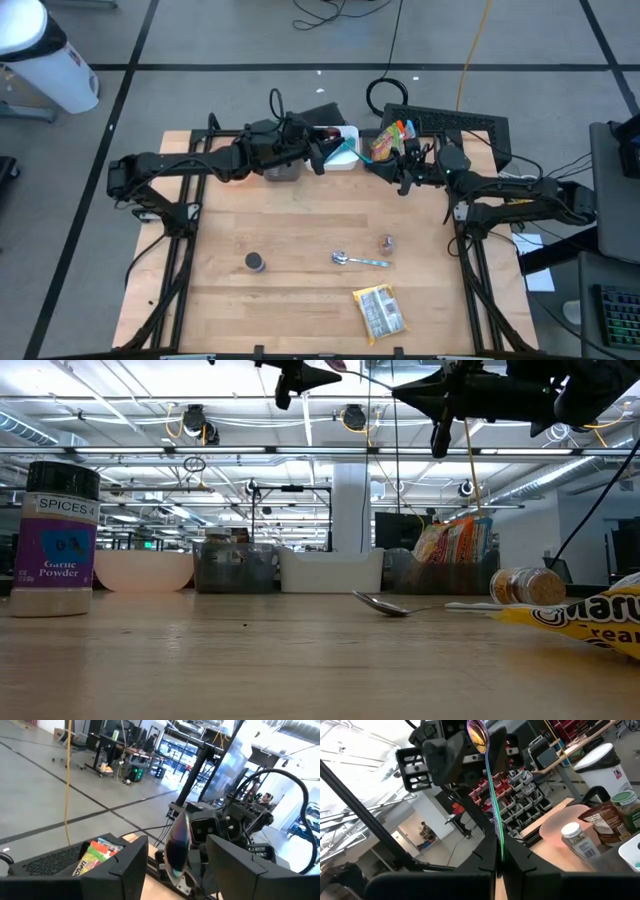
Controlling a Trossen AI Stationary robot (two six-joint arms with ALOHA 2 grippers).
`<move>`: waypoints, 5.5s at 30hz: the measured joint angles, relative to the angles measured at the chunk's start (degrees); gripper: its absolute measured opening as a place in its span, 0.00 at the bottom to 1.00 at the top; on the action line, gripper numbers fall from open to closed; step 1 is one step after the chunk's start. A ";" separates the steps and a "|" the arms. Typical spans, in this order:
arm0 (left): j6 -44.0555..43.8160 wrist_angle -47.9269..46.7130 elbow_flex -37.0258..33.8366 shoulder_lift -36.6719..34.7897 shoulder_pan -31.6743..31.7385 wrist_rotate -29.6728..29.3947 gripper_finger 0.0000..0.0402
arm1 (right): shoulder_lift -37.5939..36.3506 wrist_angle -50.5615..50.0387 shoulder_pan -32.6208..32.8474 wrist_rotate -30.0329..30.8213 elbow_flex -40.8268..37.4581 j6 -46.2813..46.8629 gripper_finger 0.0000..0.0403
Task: Pick & Place Food Item
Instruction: Put the purple spoon into the white bin
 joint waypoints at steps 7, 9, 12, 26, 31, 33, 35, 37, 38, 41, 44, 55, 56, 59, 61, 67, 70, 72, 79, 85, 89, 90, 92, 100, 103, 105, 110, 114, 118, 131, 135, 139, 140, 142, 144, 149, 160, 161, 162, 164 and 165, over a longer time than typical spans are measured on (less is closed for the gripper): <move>-0.51 -0.17 0.00 0.00 0.51 -0.18 0.49 | 0.00 0.05 0.00 -0.02 -0.02 -0.02 0.00; -0.72 -0.20 0.00 0.00 0.52 -0.67 0.47 | 0.00 0.05 0.00 -0.04 -0.02 -0.02 0.00; -1.67 -0.22 0.00 -0.02 0.52 -1.66 0.42 | 0.02 0.05 0.00 -0.07 -0.02 -0.02 0.00; -1.22 -0.41 0.00 -0.07 1.18 -1.89 0.04 | 0.07 0.07 -0.02 0.02 -0.09 0.24 0.00; -0.29 -0.44 0.00 -0.07 1.18 -1.88 0.06 | 0.07 0.03 -0.02 -0.02 -0.09 0.20 0.00; -0.36 -0.45 0.00 -0.07 1.21 -1.92 0.04 | 0.07 0.03 -0.03 -0.01 -0.09 0.24 0.01; -0.37 -0.55 0.00 -0.07 1.25 -1.87 0.03 | 0.07 0.11 -0.03 -0.04 -0.09 0.20 0.03; -0.38 -0.55 0.00 -0.07 1.25 -1.90 0.03 | 0.07 0.35 -0.04 -0.12 -0.09 0.24 0.07; -0.42 -0.56 0.00 -0.07 1.25 -1.88 0.04 | 0.07 0.68 -0.15 -0.16 -0.09 0.33 0.09; -0.49 -0.89 0.08 -0.07 1.25 -1.93 0.03 | 0.07 2.52 -1.13 -0.32 -0.09 1.59 0.16; -0.62 -1.95 0.11 -0.09 1.25 -1.90 0.03 | 0.07 6.07 -3.19 -0.15 -0.09 3.04 0.24; -3.20 -6.93 0.09 -0.04 1.05 -4.98 0.03 | -0.02 0.14 -8.57 -7.50 10.79 -1.59 0.46; -3.40 -7.45 0.09 -0.04 1.07 -5.90 0.03 | 0.01 -6.64 -7.91 -8.34 13.73 -5.92 0.46; -3.48 -8.60 0.02 -0.04 1.07 -8.36 0.03 | 0.75 -30.34 -5.39 -6.28 23.76 -22.54 0.46; -3.52 -8.51 0.02 -0.04 1.07 -9.41 0.03 | 2.48 -43.70 -3.12 -0.56 30.05 -32.74 0.45; -3.50 -8.33 0.02 -0.04 0.91 -10.91 0.03 | 9.56 -57.77 2.29 12.30 40.32 -44.03 0.46; -3.18 -8.36 0.02 -0.04 0.66 -12.23 0.03 | 12.28 -57.65 4.11 15.25 41.31 -44.38 0.47; -3.20 -8.32 0.02 -0.04 0.66 -12.28 0.03 | 13.74 -57.94 5.10 18.53 41.33 -44.39 0.47; -3.22 -7.94 0.03 -0.04 0.40 -12.28 0.03 | 16.40 -57.17 7.20 27.52 41.35 -46.05 0.46; -3.22 -7.35 0.02 -0.04 0.28 -12.21 0.03 | 17.21 -54.84 7.23 29.30 41.47 -46.14 0.46; -3.39 -7.33 0.04 -0.04 0.23 -12.21 0.03 | 17.85 -54.73 7.23 30.51 41.45 -46.22 0.44; -3.39 -7.33 0.04 -0.04 0.21 -12.21 0.03 | 18.15 -54.72 7.23 30.51 41.51 -46.14 0.43; -3.42 -7.24 0.04 -0.04 0.19 -12.14 0.03 | 18.52 -56.08 7.23 30.49 41.36 -46.14 0.40; -3.44 -7.07 0.04 -0.04 -0.13 -11.69 0.03 | 19.54 -55.76 7.23 30.45 41.40 -44.86 0.21; -3.44 -7.11 0.07 -0.04 -0.13 -11.73 0.03 | 19.47 -55.34 7.26 30.34 41.40 -44.65 0.11; -3.44 -7.28 0.07 -0.04 -0.11 -11.82 0.03 | 19.50 -55.22 7.26 30.23 41.40 -44.65 0.04; -3.48 -7.53 0.15 -0.04 -0.11 -11.75 0.03 | 19.26 -54.94 7.26 30.27 41.40 -44.60 0.04; -3.44 -7.53 0.15 -0.04 -0.11 -11.78 0.03 | 19.26 -54.90 7.26 30.29 41.35 -44.62 0.01; -4.45 -7.75 0.15 -0.04 -0.11 -11.57 0.08 | 19.26 -55.04 7.26 30.29 41.35 -44.76 0.01; -5.31 -2.31 0.09 -0.08 5.27 9.25 0.26 | 19.15 -54.26 6.95 30.04 41.35 -44.61 0.00; -7.08 -1.50 0.09 -1.34 8.00 16.09 0.32 | 18.49 -52.86 5.72 28.96 41.35 -43.45 0.00; -7.19 -3.70 0.11 -3.95 10.49 20.15 0.37 | 17.96 -48.67 2.83 24.86 41.88 -37.43 0.00; -7.20 -4.47 0.11 -4.48 11.06 20.76 0.37 | 17.86 -48.59 1.99 23.56 42.09 -36.05 0.00; -6.89 -5.72 0.07 -5.39 12.10 22.49 0.38 | 17.86 -47.70 0.16 20.76 42.96 -33.69 0.00; -6.30 -5.94 0.02 -6.82 13.15 25.73 0.38 | 17.80 -47.70 -1.86 17.85 43.24 -31.41 0.00; -4.97 -9.87 0.11 -12.12 16.03 35.35 0.38 | 17.93 -48.92 -6.08 12.73 43.30 -28.90 0.00; 0.06 -15.89 0.09 -19.79 12.99 38.36 0.38 | 27.48 -52.23 -9.83 -2.14 43.39 -30.60 0.00; 0.03 -15.83 0.09 -19.82 12.35 38.22 0.38 | 28.68 -52.13 -10.20 -3.83 43.39 -31.55 0.00; -0.11 -15.87 0.09 -19.80 11.81 37.93 0.38 | 29.70 -51.87 -10.61 -5.28 43.39 -32.41 0.00; -0.56 -16.07 0.09 -19.58 10.46 36.50 0.38 | 31.72 -52.09 -11.65 -7.93 43.39 -33.84 0.00; -1.20 -16.04 0.07 -19.31 9.62 35.22 0.38 | 32.89 -51.60 -12.12 -9.31 43.39 -34.26 0.00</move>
